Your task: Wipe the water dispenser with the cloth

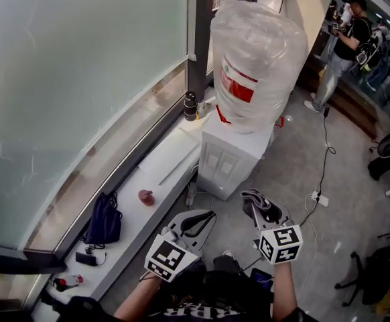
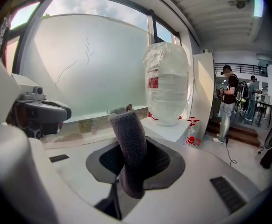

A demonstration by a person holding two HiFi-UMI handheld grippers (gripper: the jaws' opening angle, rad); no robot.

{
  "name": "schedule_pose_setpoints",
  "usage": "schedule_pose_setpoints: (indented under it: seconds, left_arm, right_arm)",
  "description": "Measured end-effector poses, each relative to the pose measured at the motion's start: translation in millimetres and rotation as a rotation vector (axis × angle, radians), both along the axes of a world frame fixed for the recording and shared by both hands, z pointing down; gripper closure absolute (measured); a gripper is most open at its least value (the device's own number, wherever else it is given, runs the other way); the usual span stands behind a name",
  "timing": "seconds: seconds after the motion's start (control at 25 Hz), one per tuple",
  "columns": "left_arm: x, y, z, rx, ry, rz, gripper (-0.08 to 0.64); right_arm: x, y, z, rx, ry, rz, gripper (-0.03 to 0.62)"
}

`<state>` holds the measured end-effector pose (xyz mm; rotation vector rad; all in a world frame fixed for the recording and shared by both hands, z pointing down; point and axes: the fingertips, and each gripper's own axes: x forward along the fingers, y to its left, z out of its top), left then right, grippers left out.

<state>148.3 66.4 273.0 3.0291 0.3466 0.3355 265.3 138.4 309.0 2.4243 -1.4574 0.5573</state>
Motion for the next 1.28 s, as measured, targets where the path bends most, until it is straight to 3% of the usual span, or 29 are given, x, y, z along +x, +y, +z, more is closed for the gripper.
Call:
schedule_pose_setpoints:
  seconds: [0.2,0.32,0.44,0.68,1.04,1.28]
  left_arm:
    - [7.3,-10.4,9.9,-0.015,-0.003,-0.058,0.531]
    - [13.1,-24.3,20.6,-0.006,-0.013,-0.105,0.531]
    - [22.4,-37.4,28.5,-0.017,-0.021,-0.189,0.531]
    - [36.5,-49.1,40.5,-0.026,-0.014,-0.326,0.531]
    - [38.0,-54.0,100.9,-0.081,-0.045,-0.495,0.531]
    - [32.5,-63.9,141.9,-0.085,-0.048,-0.568,0.531]
  right_arm:
    - [46.5,-22.7,9.4,-0.043,0.028,-0.011,0.486]
    - [78.3,-38.8,19.5,-0.087,0.115,-0.006,0.485]
    - [113.8,-51.6,36.8,-0.159,0.197,-0.008,0.485]
    - [170.6,-75.7,88.1,-0.245,0.23,-0.018,0.486]
    - [189.4,-105.5,176.0,-0.315,0.285,-0.004,0.486]
    - [195.3,-109.8,254.6,-0.359,0.187,0.059,0.488]
